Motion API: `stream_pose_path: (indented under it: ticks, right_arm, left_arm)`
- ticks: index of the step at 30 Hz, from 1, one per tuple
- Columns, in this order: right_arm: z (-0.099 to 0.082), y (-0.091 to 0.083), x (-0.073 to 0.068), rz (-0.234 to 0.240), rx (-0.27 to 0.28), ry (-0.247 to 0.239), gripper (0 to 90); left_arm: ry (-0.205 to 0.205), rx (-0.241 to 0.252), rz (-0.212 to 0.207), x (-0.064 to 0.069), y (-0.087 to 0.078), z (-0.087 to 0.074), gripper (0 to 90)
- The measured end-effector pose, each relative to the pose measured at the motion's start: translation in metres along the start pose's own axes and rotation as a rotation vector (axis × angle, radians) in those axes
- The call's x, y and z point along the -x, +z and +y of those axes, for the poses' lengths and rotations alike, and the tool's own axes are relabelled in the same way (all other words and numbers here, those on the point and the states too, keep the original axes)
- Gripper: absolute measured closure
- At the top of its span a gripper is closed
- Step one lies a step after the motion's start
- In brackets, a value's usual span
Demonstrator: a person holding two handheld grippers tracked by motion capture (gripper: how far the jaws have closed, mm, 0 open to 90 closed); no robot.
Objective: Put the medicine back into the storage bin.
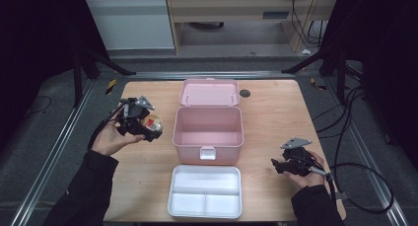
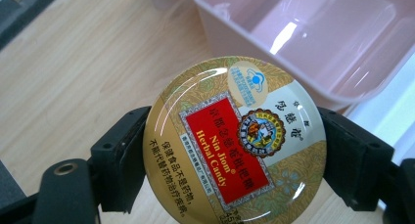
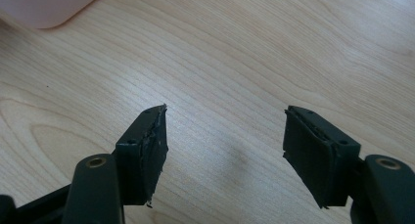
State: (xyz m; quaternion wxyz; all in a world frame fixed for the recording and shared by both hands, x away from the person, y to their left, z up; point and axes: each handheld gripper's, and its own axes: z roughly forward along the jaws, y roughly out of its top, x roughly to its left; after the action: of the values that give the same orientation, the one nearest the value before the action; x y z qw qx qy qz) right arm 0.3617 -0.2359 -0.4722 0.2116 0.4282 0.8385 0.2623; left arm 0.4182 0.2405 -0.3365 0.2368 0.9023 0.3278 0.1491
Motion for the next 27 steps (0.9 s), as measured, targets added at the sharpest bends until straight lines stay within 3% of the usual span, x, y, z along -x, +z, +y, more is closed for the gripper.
stream_pose_path:
  ticks: [4, 12, 27]
  right_arm:
    - [0.000, 0.000, 0.000, -0.001, 0.003, -0.003, 33.5]
    - [0.000, 0.002, 0.000, 0.000, -0.001, -0.002, 33.0]
    - [-0.001, 0.002, 0.000, 0.010, -0.003, 0.003, 32.9]
  left_arm:
    - [0.023, 0.032, -0.009, 0.003, -0.003, 0.017, 20.1]
    - [0.080, 0.029, -0.034, 0.012, 0.005, 0.051, 20.1]
    - [0.147, 0.025, -0.092, 0.030, 0.042, 0.105, 20.1]
